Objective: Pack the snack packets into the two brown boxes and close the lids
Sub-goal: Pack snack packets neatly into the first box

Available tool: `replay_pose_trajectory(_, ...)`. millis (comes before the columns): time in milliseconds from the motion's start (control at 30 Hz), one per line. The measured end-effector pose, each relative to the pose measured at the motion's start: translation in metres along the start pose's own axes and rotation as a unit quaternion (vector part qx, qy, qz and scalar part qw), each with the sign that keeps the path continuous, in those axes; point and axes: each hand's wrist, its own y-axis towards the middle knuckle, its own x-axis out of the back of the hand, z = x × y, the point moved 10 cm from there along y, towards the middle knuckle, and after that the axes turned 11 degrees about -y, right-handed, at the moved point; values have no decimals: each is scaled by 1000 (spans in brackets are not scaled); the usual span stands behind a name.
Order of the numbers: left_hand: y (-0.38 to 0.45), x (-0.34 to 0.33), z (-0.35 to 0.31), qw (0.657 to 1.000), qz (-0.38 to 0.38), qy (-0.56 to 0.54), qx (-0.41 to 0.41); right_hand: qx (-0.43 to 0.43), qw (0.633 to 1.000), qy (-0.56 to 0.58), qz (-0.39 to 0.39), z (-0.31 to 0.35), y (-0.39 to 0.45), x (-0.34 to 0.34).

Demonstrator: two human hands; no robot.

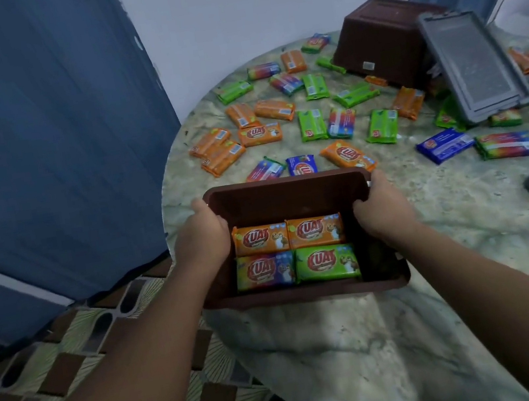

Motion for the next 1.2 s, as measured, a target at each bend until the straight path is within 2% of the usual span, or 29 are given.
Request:
replay_pose_trajectory(100, -5, 4, -7, 1000, -19, -4, -20, -2, 1000, -3, -6, -1, -1, 0)
replay_pose_trajectory(233, -22, 10, -35, 976, -87, 110, -165, -8, 1000, -11, -7, -3, 0, -1)
replay_pose_trajectory(300, -27, 11, -39, 965, -104, 145, -192, -11, 1000, -19, -10, -4, -1, 0)
replay_pose_trajectory(500, -37, 4, -51, 944, -89, 201, -246, 51, 993, -89, -55, 9, -12, 3)
replay_pose_trajectory(633, -43, 16, -61, 941, -106, 163, -275, 93, 970, -204, -98, 22, -19, 6)
replay_pose_trajectory(767, -54, 43, -84, 914, -179, 66, -359, 193, 947, -171, -189, 54, -26, 28)
replay_pose_trajectory(833, -44, 51, -97, 907, -182, 23, -378, 227, 939, -143, -214, 72, -21, 41)
replay_pose_trajectory(967, 7, 51, -126, 933, -104, -9, -344, 206, 970, -90, -88, 98, 26, 34)
replay_pose_trajectory(1200, 78, 4, -150, 961, 79, 44, -262, 129, 977, -145, 89, 118, 80, -5)
